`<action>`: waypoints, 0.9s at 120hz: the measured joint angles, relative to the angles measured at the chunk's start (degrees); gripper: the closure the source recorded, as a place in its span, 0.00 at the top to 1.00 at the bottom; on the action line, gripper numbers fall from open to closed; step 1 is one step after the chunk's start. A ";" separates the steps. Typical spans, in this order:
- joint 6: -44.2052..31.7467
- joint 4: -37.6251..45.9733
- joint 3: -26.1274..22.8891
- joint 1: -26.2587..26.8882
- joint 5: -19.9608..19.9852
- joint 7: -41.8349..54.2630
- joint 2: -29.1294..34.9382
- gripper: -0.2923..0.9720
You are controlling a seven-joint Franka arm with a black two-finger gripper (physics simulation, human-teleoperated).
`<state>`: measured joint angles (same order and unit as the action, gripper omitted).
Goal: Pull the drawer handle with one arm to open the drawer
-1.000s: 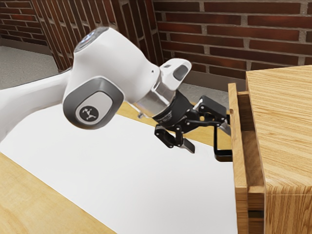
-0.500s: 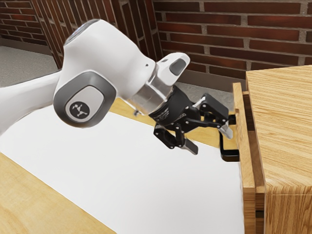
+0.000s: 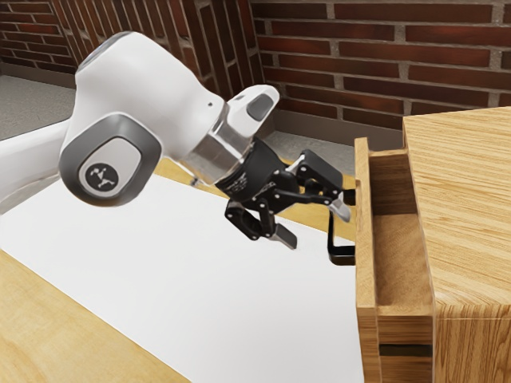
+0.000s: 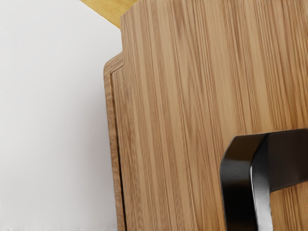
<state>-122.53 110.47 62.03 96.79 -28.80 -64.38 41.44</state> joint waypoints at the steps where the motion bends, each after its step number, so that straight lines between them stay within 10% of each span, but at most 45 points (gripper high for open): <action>1: 0.04 0.03 -0.05 -0.10 0.02 0.01 0.03 0.76; 108: 2.16 4.91 -4.54 -7.41 0.21 0.29 3.34 0.76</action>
<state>-120.38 115.37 57.49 89.37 -28.60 -64.09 44.78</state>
